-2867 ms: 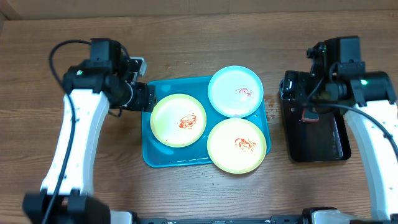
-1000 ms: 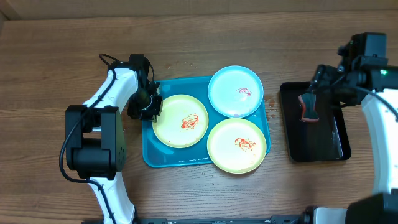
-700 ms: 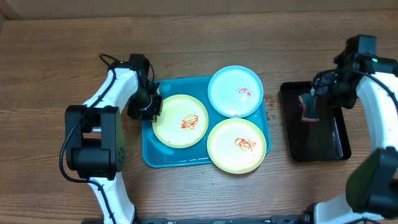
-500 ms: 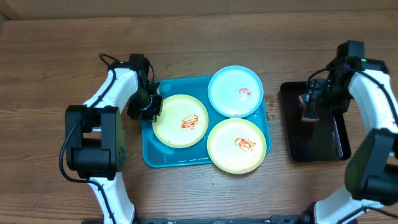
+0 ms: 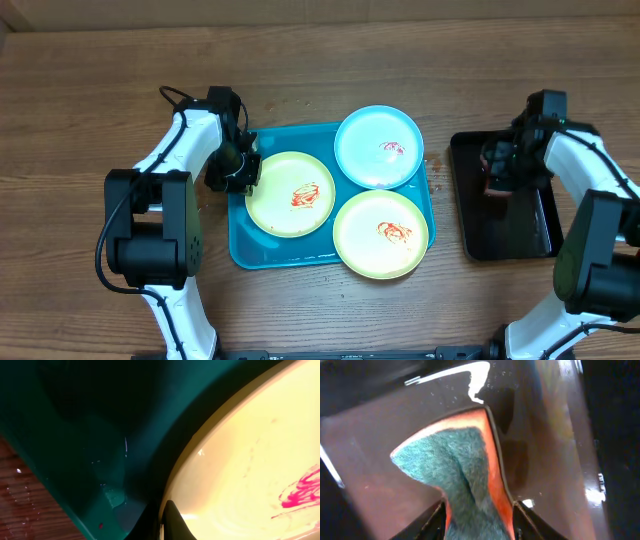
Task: Clean dirty plates on tray and stack at the side
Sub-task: 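Grasp the green scrub sponge from the black tray with the right gripper, then carry the sponge over the left yellow plate with the right gripper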
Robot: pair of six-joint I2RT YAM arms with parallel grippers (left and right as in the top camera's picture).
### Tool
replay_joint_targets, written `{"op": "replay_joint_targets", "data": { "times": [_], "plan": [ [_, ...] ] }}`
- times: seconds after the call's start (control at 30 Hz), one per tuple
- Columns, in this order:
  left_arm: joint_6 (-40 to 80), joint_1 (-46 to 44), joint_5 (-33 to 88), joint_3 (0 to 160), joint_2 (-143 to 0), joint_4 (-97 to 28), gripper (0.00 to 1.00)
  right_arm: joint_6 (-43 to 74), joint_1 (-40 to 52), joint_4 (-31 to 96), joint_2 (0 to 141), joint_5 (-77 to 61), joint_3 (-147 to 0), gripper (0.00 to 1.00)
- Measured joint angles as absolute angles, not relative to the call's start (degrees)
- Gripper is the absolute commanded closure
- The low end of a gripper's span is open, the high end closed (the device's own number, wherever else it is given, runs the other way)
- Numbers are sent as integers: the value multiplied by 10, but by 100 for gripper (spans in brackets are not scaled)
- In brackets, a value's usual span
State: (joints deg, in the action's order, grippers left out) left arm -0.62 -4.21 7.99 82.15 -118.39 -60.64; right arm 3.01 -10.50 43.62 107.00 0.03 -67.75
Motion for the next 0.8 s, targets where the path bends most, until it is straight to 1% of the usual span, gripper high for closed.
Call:
{"op": "replay_joint_targets", "data": {
  "times": [0.03, 0.13, 0.17, 0.23, 0.37, 0.47, 0.63, 0.8],
  "plan": [
    [-6, -42, 80, 821, -1184, -606, 96, 29, -105, 427, 1070, 0, -670, 66],
    [-6, -42, 80, 821, -1184, -606, 96, 30, -105, 408, 1070, 0, -659, 82],
    [-6, -42, 80, 821, -1184, -606, 96, 27, -105, 405, 1070, -1, -658, 86],
    [-6, -42, 80, 821, -1184, -606, 96, 28, -105, 404, 1070, 0, -658, 96],
    [-6, -42, 80, 821, -1184, -605, 96, 27, -105, 406, 1070, 0, -658, 96],
    [-6, -42, 80, 821, -1184, -605, 96, 27, -105, 435, 1070, 0, -666, 96],
    [-6, -42, 81, 821, -1184, -604, 96, 28, -105, 562, 1072, -7, -738, 96],
    [-6, -42, 81, 821, -1184, -602, 96, 30, -103, 681, 1070, -25, -878, 96]
  ]
}}
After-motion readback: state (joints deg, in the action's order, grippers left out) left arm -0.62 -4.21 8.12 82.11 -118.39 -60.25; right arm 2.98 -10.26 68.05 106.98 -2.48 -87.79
